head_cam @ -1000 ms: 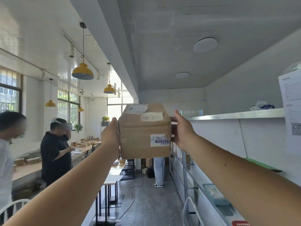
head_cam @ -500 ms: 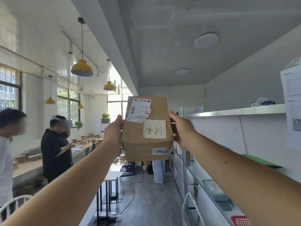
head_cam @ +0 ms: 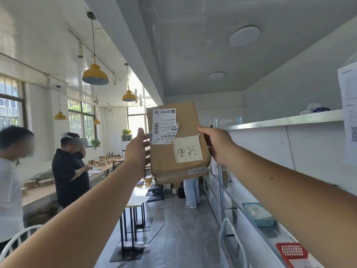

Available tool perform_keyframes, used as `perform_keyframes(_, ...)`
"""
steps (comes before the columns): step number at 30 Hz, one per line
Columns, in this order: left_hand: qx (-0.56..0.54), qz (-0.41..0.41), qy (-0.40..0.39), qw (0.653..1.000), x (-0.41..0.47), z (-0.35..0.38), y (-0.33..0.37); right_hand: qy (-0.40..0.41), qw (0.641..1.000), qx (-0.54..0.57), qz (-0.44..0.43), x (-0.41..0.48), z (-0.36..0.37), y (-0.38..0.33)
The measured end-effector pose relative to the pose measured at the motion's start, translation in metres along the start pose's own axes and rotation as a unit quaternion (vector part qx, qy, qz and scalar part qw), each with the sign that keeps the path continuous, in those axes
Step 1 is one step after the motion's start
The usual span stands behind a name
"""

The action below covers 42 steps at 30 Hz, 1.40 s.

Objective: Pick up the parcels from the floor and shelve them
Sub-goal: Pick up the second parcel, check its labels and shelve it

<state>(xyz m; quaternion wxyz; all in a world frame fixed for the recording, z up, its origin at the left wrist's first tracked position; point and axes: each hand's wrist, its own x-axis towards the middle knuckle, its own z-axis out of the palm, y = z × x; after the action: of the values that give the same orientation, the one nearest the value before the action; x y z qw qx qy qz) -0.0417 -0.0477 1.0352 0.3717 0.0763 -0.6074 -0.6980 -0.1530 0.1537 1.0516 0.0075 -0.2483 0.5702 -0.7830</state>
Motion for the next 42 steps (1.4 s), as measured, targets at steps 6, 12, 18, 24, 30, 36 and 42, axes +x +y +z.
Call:
perform_keyframes(6,0.012,0.014,-0.014,1.0,0.005,0.0,0.003,-0.008,1.0,-0.019,0.003,0.006,-0.004,0.0)
perform_keyframes(12,0.049,0.055,-0.038,0.997,0.005,0.003,0.005,-0.013,1.0,-0.021,-0.001,0.012,-0.005,0.007)
perform_keyframes(18,0.093,0.069,-0.088,0.989,0.007,0.0,0.0,-0.019,0.999,-0.041,-0.003,0.015,-0.005,0.021)
perform_keyframes(24,0.112,0.058,-0.096,0.987,0.014,-0.002,-0.002,-0.036,0.999,-0.03,0.012,0.018,-0.008,0.027)
perform_keyframes(30,0.164,0.03,-0.109,0.98,0.02,-0.003,0.006,-0.054,0.998,-0.015,0.033,0.027,-0.013,0.03)
perform_keyframes(36,0.172,0.038,-0.101,0.979,0.022,-0.006,0.001,-0.057,0.997,-0.032,0.046,0.015,-0.016,0.031)
perform_keyframes(42,0.159,0.023,-0.069,0.985,0.027,-0.013,-0.004,-0.052,0.993,-0.078,0.075,0.01,-0.012,0.034)
